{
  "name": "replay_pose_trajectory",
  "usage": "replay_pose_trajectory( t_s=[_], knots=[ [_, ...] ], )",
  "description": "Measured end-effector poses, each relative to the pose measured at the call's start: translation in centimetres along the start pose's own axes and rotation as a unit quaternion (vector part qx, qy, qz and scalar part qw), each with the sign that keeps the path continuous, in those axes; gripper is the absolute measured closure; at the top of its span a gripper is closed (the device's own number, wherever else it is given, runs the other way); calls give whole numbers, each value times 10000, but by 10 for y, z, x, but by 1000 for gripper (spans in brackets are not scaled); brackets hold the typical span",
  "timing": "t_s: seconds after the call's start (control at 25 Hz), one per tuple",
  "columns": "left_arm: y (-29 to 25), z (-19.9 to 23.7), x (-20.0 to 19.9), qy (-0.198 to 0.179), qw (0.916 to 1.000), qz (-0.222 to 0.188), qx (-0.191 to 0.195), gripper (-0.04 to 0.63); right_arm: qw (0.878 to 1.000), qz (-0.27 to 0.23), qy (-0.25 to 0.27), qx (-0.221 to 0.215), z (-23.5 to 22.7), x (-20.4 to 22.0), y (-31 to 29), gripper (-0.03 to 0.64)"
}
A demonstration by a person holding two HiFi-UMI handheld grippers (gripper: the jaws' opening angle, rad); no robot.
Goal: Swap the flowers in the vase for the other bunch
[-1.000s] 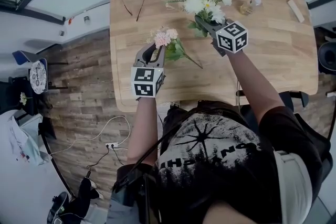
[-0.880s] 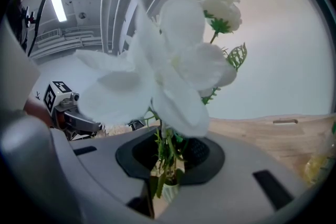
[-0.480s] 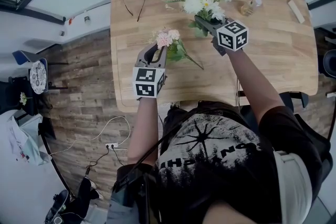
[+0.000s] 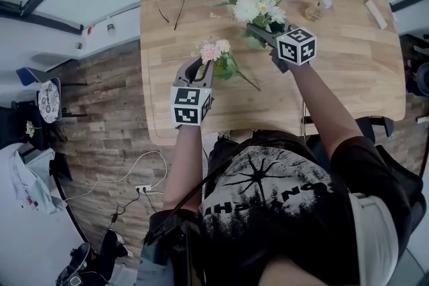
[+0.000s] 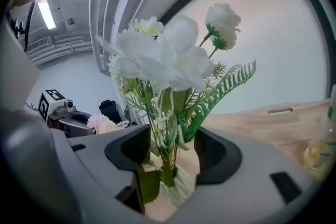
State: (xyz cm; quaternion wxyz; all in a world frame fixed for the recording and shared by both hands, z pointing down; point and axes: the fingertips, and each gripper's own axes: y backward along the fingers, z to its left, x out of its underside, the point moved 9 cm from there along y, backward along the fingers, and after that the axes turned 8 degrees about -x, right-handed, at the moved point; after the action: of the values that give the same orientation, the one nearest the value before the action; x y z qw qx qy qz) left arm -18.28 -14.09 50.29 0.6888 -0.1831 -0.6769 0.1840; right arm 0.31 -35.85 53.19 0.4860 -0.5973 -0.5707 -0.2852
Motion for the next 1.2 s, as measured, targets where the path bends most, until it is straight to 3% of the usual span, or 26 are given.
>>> replay_pose_trajectory(
  t_s=[0.8, 1.2],
  knots=[
    [0, 4, -20, -179, 9993, -246, 236, 508, 9977, -237, -357, 517, 8, -1, 39, 367],
    [-6, 12, -32, -301, 9973, -443, 510, 508, 9961, -460, -78, 743, 27, -7, 61, 368]
  ],
)
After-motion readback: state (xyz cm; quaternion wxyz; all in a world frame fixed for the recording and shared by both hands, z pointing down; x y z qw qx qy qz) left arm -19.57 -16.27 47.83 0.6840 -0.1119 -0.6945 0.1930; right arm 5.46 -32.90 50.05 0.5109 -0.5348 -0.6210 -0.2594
